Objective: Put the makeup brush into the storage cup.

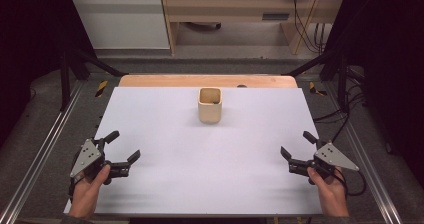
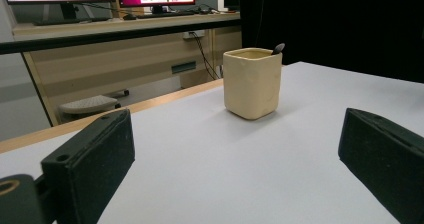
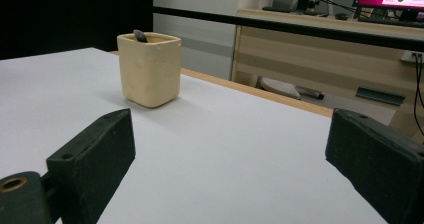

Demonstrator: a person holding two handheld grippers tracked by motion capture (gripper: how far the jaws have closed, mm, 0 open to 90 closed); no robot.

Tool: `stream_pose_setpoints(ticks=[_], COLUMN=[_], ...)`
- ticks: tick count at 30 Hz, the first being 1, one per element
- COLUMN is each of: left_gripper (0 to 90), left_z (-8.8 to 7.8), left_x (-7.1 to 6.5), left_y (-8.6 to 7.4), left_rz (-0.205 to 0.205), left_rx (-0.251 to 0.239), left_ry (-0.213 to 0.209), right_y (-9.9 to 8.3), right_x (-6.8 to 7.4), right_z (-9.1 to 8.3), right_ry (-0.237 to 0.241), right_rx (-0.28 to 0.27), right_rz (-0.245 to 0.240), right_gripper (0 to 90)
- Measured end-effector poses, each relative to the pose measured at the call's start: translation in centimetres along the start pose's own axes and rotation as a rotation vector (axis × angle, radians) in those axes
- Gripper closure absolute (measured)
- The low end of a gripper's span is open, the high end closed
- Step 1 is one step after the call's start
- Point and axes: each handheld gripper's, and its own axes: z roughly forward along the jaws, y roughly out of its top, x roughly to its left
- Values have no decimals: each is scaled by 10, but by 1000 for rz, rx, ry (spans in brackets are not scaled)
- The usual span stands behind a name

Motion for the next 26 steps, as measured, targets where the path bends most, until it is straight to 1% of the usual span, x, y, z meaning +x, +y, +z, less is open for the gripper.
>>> stream_pose_setpoints(ticks=[7, 12, 16, 18, 23, 26], left_gripper=[7, 6, 5, 5, 5, 5], left_z=[-1, -3, -5, -6, -7, -7], left_x=[0, 2, 3, 3, 3, 3], left_y=[-1, -2, -3, -3, -5, -4], left_rz=[-1, -12, -5, -9, -3, -5], left_rx=[1, -6, -11, -18, -15, -24], left_ry=[-3, 3, 1, 4, 2, 4], right_y=[-8, -11, -13, -14, -16, -18], right_x=[1, 1, 2, 2, 3, 3], right_z=[-5, -8, -8, -8, -9, -9], right_ry=[-5, -6, 2, 7, 16, 21], right_rx=[-2, -3, -8, -9, -17, -11], right_rz=[1, 3, -1, -3, -3, -5], right_gripper=[39, 31, 31, 31, 29, 29])
